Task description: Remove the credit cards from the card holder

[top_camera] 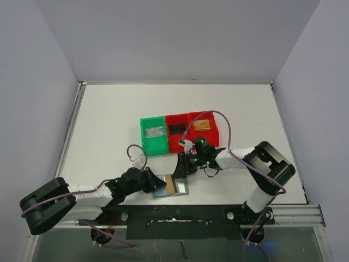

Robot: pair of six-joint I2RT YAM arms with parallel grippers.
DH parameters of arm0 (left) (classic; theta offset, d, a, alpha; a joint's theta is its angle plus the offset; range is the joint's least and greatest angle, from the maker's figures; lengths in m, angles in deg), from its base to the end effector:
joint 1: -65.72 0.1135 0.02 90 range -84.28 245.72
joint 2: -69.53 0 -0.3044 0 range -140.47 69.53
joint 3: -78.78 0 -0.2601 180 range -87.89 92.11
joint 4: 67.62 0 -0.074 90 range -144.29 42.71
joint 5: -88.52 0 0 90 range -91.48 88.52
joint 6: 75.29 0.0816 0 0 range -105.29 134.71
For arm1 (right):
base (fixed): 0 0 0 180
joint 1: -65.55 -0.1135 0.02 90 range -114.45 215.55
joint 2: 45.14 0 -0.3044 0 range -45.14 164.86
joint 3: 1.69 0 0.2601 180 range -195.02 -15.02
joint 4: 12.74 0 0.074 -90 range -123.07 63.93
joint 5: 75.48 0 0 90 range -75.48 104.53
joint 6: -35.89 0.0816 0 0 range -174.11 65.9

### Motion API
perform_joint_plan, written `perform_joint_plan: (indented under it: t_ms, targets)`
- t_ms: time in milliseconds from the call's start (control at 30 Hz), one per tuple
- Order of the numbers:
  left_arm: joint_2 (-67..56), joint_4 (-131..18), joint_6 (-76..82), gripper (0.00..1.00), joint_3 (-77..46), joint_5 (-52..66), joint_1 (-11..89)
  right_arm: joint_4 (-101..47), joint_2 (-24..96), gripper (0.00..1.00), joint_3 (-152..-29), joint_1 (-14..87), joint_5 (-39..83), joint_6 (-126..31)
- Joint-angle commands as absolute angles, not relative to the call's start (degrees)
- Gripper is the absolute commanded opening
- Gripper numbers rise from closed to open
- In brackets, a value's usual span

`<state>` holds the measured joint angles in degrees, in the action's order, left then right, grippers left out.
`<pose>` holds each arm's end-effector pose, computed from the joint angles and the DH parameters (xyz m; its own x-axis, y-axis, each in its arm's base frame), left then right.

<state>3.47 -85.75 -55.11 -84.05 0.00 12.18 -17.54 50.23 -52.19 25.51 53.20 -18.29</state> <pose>0.1179 -0.1631 0.1162 -0.8719 -0.3989 -0.2840 -0.0034 0.5849 -0.8111 0.2137 0.2462 0.1281 -0.9484 -0.2002 -0.2460 -0.3167 0.5606 0.7651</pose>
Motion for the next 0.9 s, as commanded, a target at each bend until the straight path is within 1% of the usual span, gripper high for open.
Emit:
perform_joint_plan:
  t_ms: [0,167,367,500,733,867]
  targets:
    - [4.08,-88.68,-52.39,0.0,-86.1,-2.07,12.37,-16.88,49.33,0.35,-50.56,26.96,51.75,-18.1]
    - [4.05,-89.82,-50.98,0.0,-87.17,-3.05,12.44,-16.38,49.98,0.35,-50.4,26.93,52.32,-18.0]
    - [1.29,-92.31,-49.64,0.0,-86.73,-2.15,12.46,-14.81,52.59,0.3,-51.43,25.22,54.66,-18.06]
    - [-0.06,-93.13,-50.12,0.0,-86.7,-1.79,12.52,-14.41,52.97,0.21,-51.42,25.26,54.82,-18.07]
    - [1.62,-91.65,-50.66,0.0,-87.01,-2.24,12.63,-13.07,51.05,0.0,-50.42,25.54,55.03,-18.03]
    - [3.31,-89.7,-50.58,0.0,-86.83,-2.7,12.72,-13.95,49.85,0.0,-49.77,26.26,53.82,-18.15]
